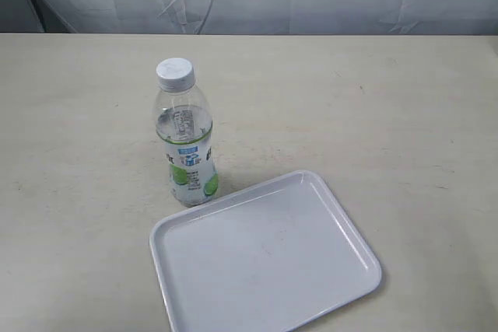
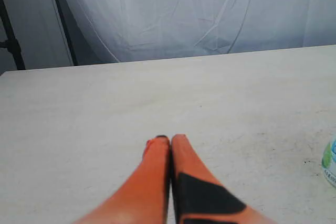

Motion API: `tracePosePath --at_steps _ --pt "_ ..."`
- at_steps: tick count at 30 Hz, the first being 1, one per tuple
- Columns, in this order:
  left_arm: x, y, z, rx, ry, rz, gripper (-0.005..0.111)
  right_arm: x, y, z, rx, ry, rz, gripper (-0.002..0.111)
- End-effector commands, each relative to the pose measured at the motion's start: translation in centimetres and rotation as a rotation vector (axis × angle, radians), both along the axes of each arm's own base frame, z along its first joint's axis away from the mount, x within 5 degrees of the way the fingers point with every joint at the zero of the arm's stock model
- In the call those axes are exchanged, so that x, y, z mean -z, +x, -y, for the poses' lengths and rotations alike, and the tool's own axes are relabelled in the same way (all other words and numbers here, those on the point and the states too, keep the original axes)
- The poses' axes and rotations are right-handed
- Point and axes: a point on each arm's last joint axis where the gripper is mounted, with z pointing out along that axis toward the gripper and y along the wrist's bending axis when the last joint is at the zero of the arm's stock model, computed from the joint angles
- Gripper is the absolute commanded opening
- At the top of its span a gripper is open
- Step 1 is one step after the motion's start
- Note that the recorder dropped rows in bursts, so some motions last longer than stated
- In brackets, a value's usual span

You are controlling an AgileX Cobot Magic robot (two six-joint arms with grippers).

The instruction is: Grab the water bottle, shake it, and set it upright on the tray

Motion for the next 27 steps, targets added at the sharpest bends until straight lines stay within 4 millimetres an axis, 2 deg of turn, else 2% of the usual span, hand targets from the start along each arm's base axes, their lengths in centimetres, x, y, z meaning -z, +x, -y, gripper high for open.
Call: tracePosePath --at_steps 1,3,5,6,8,10,12,17,18,19,23,24,27 --pt "0.0 0.0 0.0 -0.001 0.018 0.011 0.002 0.0 0.0 0.0 0.005 -0.002 0.017 0.003" --pt "-0.1 0.0 -0.1 -0.003 0.045 0.027 0.002 0.0 0.0 0.0 0.005 -0.002 0.017 0.003" --pt "-0.7 0.1 0.0 -0.002 -0.034 0.093 0.002 0.0 0.0 0.0 0.005 -0.002 0.017 0.003" --pt "-1.1 0.1 0.1 -0.004 -0.127 0.128 0.002 0.0 0.0 0.0 0.005 -0.002 0.017 0.003" --pt "-2.0 0.0 0.0 -0.014 -0.468 0.2 0.002 0.0 0.0 0.0 0.005 -0.002 0.017 0.003" --pt "-2.5 0.0 -0.3 -0.029 -0.707 0.241 0.002 0.0 0.0 0.0 0.005 -0.002 0.017 0.003" --pt "-2.7 -0.1 -0.5 -0.041 -0.792 0.272 0.002 0.0 0.0 0.0 0.005 -0.002 0.017 0.003" --pt "-2.8 -0.1 -0.6 -0.047 -0.86 0.283 0.002 0.0 0.0 0.0 0.005 -0.002 0.017 0.003" --pt "-2.9 -0.1 -0.6 -0.047 -0.846 0.294 0.002 0.0 0.0 0.0 0.005 -0.002 0.017 0.003" --pt "-4.8 -0.5 -0.7 -0.023 -0.759 0.374 0.002 0.0 0.0 0.0 0.005 -0.002 0.017 0.003" --pt "-9.7 -0.7 -0.4 0.013 -0.492 0.47 0.002 0.0 0.0 0.0 0.005 -0.002 0.017 0.003" --pt "-11.6 0.1 -0.2 0.017 -0.398 0.466 0.003 0.0 0.0 0.0 0.005 -0.002 0.017 0.003" --pt "-14.8 3.1 0.3 0.029 -0.318 0.399 0.017 0.0 0.0 0.0 0.005 -0.002 0.017 0.003"
